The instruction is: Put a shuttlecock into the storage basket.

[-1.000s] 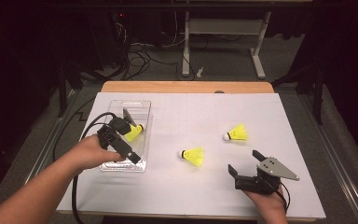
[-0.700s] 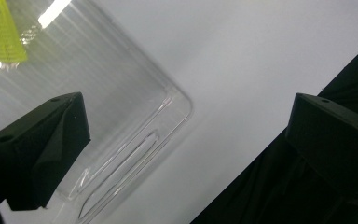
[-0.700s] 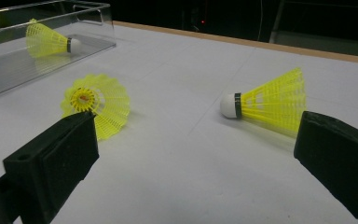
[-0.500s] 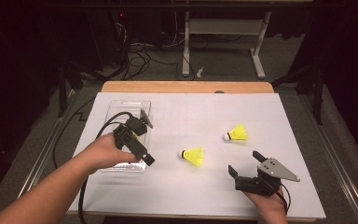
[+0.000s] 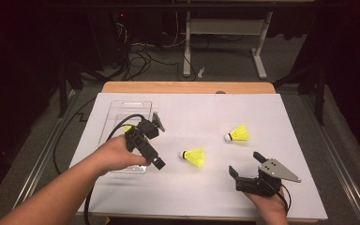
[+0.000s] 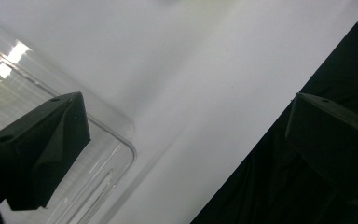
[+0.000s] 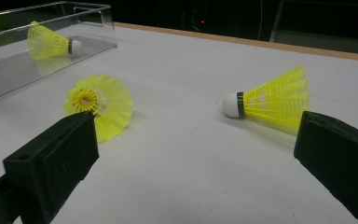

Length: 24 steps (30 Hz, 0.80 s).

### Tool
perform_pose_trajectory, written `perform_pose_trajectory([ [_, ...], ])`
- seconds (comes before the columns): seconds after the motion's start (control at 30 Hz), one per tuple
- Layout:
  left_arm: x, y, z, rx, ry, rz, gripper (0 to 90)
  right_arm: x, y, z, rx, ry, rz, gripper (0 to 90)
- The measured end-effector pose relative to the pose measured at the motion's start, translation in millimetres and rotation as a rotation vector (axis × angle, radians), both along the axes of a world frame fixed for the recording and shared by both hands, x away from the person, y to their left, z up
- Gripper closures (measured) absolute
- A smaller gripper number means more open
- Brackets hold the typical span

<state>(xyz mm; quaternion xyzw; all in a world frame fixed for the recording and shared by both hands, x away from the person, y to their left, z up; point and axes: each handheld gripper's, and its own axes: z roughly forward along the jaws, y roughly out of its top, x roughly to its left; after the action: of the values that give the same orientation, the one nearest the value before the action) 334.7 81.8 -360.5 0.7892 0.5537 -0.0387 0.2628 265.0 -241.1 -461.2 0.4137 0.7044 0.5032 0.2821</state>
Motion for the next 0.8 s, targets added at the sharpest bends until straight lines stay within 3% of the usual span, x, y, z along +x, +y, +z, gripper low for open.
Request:
perform_pose_trajectory([
  [0.57, -3.0, -21.7, -7.0, 0.000, 0.016, -0.053, 0.8, -3.7, 6.7, 0.4, 0.002, 0.002, 0.002, 0.2],
  [0.67, -1.8, -22.0, -8.5, -0.003, 0.017, -0.056, 0.8, -0.9, 10.3, 3.6, 0.030, 0.013, 0.007, 0.1],
  [0.8, 1.0, -21.1, -9.7, 0.001, 0.021, -0.056, 0.8, 7.9, 20.1, 14.7, 0.003, 0.009, 0.015, 0.1],
])
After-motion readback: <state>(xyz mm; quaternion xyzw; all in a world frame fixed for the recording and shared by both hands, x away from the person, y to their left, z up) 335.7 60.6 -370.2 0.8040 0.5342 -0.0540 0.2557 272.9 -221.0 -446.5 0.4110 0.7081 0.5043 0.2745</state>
